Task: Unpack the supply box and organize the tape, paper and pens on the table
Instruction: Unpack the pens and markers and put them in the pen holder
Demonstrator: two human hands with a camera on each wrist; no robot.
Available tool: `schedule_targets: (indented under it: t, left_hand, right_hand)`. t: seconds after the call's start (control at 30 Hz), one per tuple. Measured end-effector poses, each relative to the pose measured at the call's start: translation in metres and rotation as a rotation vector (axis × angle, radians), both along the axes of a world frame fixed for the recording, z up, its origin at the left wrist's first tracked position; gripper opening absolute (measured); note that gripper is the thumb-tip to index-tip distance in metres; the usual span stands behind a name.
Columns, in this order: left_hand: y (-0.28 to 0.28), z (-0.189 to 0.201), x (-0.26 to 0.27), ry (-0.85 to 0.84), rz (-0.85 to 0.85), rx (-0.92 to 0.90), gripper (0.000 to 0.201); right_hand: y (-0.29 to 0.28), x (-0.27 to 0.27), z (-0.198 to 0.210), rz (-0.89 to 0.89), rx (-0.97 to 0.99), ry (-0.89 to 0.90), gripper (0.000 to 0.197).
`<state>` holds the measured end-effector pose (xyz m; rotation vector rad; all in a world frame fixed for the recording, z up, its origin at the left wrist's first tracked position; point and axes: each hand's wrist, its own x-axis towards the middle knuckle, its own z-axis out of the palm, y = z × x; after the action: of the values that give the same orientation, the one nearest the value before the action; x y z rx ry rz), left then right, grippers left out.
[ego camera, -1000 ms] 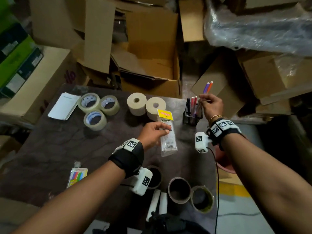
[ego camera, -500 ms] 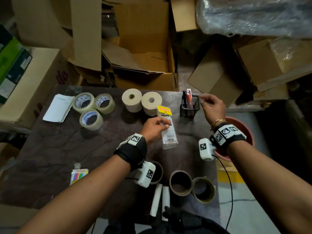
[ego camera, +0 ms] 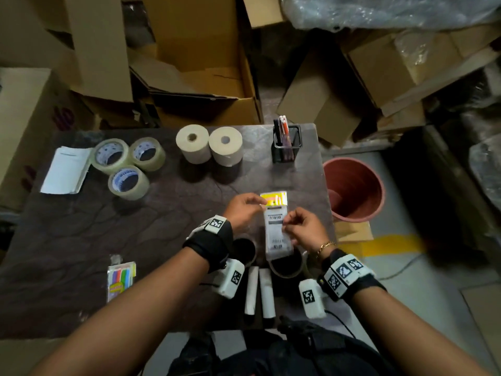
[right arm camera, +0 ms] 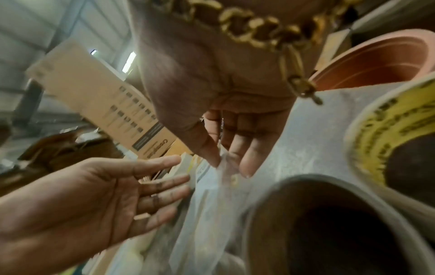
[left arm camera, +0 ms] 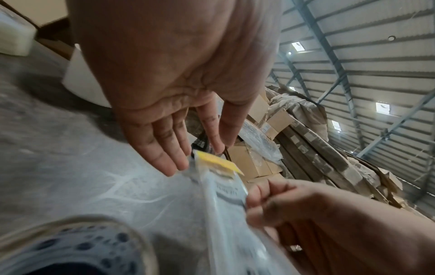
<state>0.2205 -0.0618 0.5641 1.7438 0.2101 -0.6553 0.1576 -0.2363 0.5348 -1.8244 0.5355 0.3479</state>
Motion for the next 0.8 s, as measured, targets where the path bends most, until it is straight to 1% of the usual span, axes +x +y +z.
schedule_targets:
  t: [0.07, 0.17, 0.23, 0.27, 0.33, 0.4, 0.47, 0.5, 0.53, 0.6, 0.63, 0.7, 0.8]
  left_hand:
    - [0.020, -0.006, -0.005, -0.013, 0.016, 0.010, 0.012]
    - [0.052, -0.015, -0.008, -0.041, -0.014, 0.059, 0.016]
    - [0.072, -0.018, -0.011, -0.046, -0.025, 0.089, 0.019]
    - [0.082, -0.020, -0.013, -0.051, -0.031, 0.097, 0.018]
    - [0.105, -0.019, -0.019, -0.065, -0.032, 0.089, 0.014]
    - [0.133, -0.019, -0.025, -0.081, -0.024, 0.069, 0.011]
    - [0.168, -0.019, -0.033, -0.091, -0.007, 0.082, 0.013]
    - [0.188, -0.020, -0.038, -0.096, 0.007, 0.088, 0.014]
    - [0.208, -0.021, -0.044, -0.098, 0.031, 0.089, 0.015]
    - [0.250, -0.024, -0.056, -0.097, 0.097, 0.091, 0.016]
    - [0.270, -0.026, -0.064, -0.083, 0.123, 0.100, 0.015]
    - [0.306, -0.032, -0.081, -0.033, 0.149, 0.139, 0.011]
    - [0.350, -0.045, -0.108, 0.051, 0.224, 0.131, 0.021]
  right_hand:
    - [0.006, -0.020, -0.006, 0.088, -0.203, 0.019, 0.018]
    - [0.020, -0.036, -0.001, 0.209, -0.361, 0.093, 0.012]
    - [0.028, -0.040, 0.009, 0.304, -0.515, 0.115, 0.011]
    - [0.032, -0.043, 0.015, 0.318, -0.583, 0.117, 0.015]
    - [0.038, -0.047, 0.027, 0.278, -0.688, 0.102, 0.022]
    - [0.051, -0.054, 0.036, 0.204, -0.720, 0.041, 0.017]
    - [0.076, -0.061, 0.040, 0.154, -0.663, -0.060, 0.010]
    - [0.094, -0.063, 0.040, 0.141, -0.590, -0.094, 0.009]
    - [0.116, -0.065, 0.038, 0.133, -0.470, -0.108, 0.010]
    - [0.166, -0.068, 0.033, 0.131, -0.167, -0.051, 0.013]
    - [0.191, -0.069, 0.027, 0.143, -0.062, 0.005, 0.015]
    - [0.241, -0.069, 0.010, 0.185, 0.058, 0.101, 0.016]
    - [0.308, -0.074, -0.017, 0.255, 0.120, 0.196, 0.018]
